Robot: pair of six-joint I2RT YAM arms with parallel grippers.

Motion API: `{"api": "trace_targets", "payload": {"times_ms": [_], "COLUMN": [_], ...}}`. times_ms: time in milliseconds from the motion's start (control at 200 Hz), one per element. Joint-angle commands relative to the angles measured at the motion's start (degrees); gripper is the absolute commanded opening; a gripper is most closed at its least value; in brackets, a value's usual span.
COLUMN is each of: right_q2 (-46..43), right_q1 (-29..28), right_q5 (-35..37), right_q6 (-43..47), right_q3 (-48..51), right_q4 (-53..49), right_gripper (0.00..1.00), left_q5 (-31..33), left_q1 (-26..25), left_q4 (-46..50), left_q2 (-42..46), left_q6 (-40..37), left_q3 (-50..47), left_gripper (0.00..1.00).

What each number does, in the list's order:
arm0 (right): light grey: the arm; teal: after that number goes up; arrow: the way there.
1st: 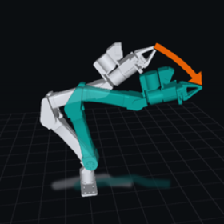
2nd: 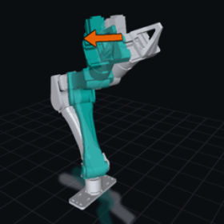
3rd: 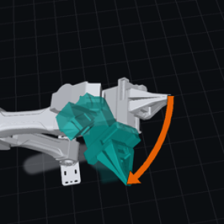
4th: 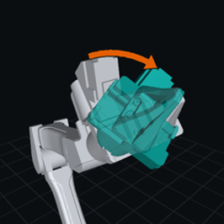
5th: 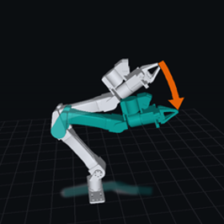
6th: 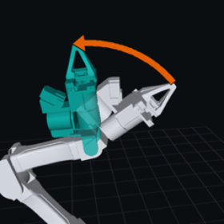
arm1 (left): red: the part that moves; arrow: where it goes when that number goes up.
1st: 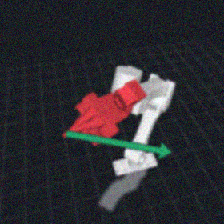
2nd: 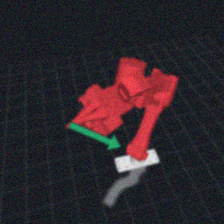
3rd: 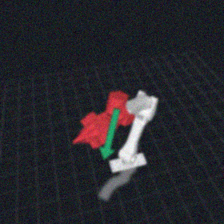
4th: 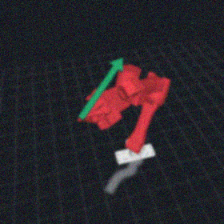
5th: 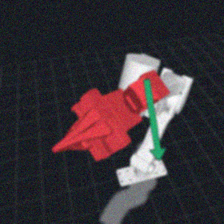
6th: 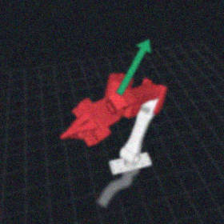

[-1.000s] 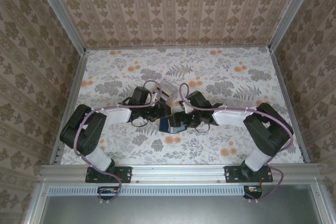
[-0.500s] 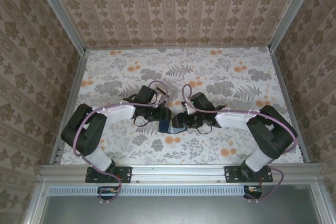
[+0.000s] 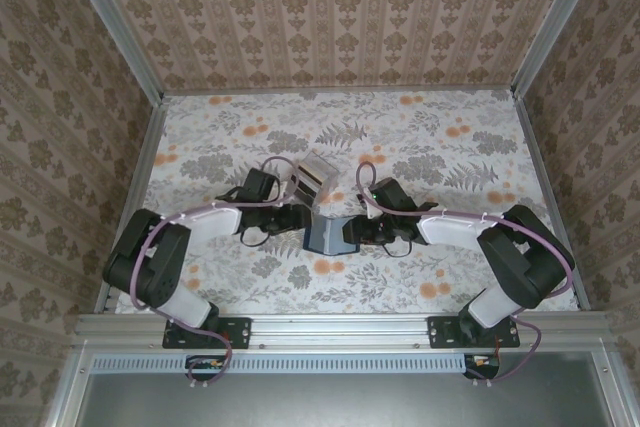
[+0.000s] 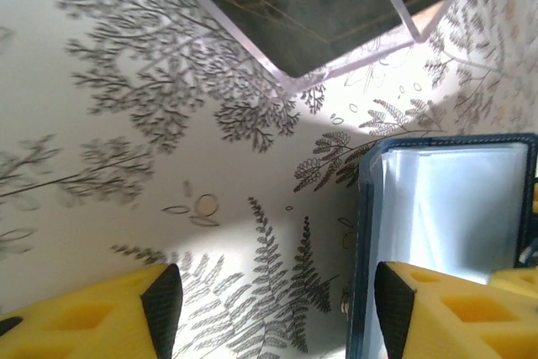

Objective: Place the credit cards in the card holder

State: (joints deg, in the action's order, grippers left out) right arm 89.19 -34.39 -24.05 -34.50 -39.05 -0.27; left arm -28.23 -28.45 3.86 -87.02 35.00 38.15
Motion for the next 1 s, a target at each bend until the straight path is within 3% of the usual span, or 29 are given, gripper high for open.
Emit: {"api": "trace_targets", "payload": {"times_ms": [0, 55, 145, 385, 605, 845, 965, 995], "right_q2": [-0.3, -0.9, -1.8, -7.2, -8.9, -8.0, -8.9, -8.7], "right_q1": [-0.2, -0.2, -0.3, 0.7, 0.6, -3.8, -4.0, -3.9], "right_q5": [3.4, 4.7, 5.0, 14.8, 20.2, 24.0, 22.8, 22.2], "right_q6": [0.3, 0.0, 1.7, 4.8, 6.3, 4.1, 1.4, 1.4], "right_q3": [-0.5, -0.2, -0.4, -3.0, -5.6, -10.2, -11.2, -11.3], "right_q4": [-3.7, -4.4, -6.6, -16.3, -21.8, -24.1, -19.7, -18.4], "right_gripper": [0.41, 0.41, 0.54, 0.62, 0.61, 0.63, 0.61, 0.6], "left_q5": [-4.4, -5.2, -4.6, -6.0, -4.5, -3.9, -3.7, -3.1], "left_q1": [1.9, 4.6, 5.7, 5.3, 4.2, 0.7, -0.2, -0.7], "left_q4": [-3.6, -2.1, -0.3, -2.4, -1.8, -1.8, 0.3, 0.3], "left_q2": [3.9, 5.2, 7.4, 8.5, 9.3, 9.3, 8.1, 7.8], "left_q6": [2.5, 2.1, 0.9, 2.7, 3.3, 3.6, 3.2, 3.0], "left_q3": [-2.0, -2.1, -2.8, -3.6, -2.9, -0.7, 1.4, 1.6], "left_gripper": [0.65, 0.65, 0.66, 0.65, 0.65, 0.65, 0.69, 0.76]}}
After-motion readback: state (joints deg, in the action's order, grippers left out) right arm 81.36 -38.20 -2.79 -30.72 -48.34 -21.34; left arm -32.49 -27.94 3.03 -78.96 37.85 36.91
